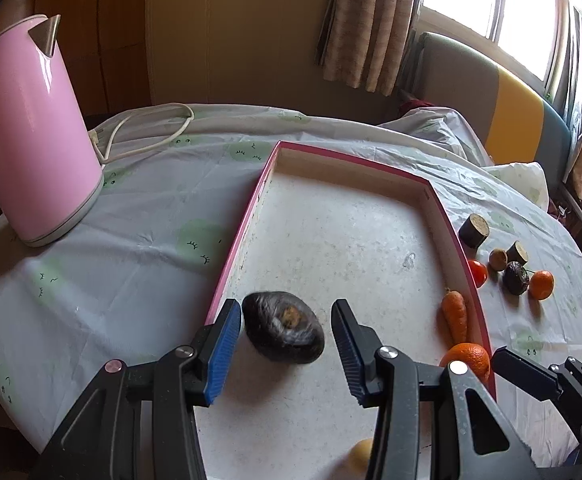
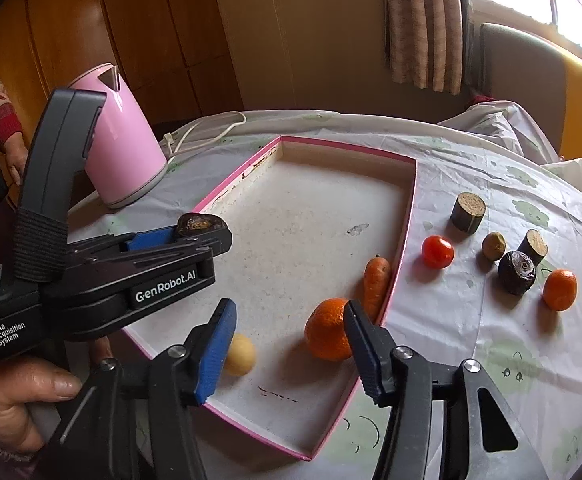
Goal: Organize fruits
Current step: 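Release the beet slice into the tray with the left tool while the right tool drops the yellow fruit there, then move the open left tool to the red cherry tomato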
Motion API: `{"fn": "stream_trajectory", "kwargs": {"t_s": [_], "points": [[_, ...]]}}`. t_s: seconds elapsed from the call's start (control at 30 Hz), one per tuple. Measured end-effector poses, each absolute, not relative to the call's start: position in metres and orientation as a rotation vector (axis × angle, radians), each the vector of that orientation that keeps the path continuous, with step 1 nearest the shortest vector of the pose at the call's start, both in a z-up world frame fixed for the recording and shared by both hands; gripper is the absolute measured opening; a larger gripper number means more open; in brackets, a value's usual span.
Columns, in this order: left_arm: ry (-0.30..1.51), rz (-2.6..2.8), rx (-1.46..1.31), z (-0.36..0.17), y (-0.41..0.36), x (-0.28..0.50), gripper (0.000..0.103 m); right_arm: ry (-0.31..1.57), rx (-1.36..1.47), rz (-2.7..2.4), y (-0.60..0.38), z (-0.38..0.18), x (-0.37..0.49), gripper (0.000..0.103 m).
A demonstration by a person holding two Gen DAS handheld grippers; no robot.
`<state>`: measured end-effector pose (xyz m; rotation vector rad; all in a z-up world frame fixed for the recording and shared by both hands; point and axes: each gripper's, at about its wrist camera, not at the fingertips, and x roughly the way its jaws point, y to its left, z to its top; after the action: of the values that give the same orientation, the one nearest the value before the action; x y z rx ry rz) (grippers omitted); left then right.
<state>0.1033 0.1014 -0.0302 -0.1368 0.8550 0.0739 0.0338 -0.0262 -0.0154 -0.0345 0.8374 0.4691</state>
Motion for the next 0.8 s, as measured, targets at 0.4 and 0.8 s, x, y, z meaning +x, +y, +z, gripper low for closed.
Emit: {"fn": "stream_trajectory", "kwargs": {"t_s": [0.4,0.8], "points": [[0.803,0.031,-0.1,-0.013,0.082,0.093,0.056,0.82,0.069,0.36,-0.071,-0.015,0.025,0.057],[0.778,-0.078,-0.061,-0.008,0.046,0.079,0.056,0.861,0.148,0.158,-0.137,-0.037,0.029,0.056]]}}
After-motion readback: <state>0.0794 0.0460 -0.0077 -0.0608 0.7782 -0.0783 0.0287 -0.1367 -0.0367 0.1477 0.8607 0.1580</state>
